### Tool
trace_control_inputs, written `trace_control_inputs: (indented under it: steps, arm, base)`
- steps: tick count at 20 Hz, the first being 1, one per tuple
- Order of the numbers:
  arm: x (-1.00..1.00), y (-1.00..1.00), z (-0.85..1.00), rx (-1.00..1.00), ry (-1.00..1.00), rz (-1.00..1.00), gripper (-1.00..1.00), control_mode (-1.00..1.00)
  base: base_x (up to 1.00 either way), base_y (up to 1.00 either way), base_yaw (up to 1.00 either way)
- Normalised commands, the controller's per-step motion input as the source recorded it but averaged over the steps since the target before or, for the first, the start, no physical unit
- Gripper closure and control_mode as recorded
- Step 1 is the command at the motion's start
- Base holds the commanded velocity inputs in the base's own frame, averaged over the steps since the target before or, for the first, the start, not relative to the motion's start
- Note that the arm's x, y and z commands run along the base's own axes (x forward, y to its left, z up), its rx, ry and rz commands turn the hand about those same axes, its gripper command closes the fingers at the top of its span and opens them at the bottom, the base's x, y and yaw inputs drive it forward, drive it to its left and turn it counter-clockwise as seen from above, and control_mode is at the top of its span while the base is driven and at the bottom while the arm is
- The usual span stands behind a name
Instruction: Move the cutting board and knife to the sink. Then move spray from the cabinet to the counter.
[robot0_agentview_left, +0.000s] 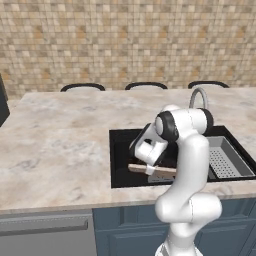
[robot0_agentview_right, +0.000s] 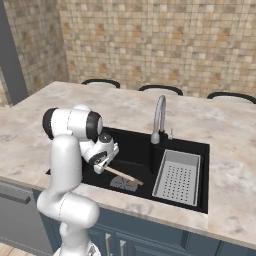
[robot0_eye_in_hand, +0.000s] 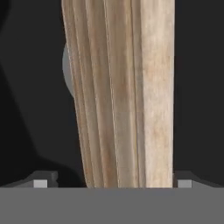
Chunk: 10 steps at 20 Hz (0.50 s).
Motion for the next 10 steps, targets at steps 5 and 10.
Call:
trace_control_inputs:
  steps: [5, 10]
  arm:
    - [-0.21, 0.01, 0.0, 0.0, 0.06, 0.0, -1.0, -1.0]
    - [-0.15, 0.0, 0.0, 0.0, 0.09, 0.0, -1.0, -1.0]
  base:
    - [0.0, 0.0, 0.0]
    - [0.0, 0.0, 0.0]
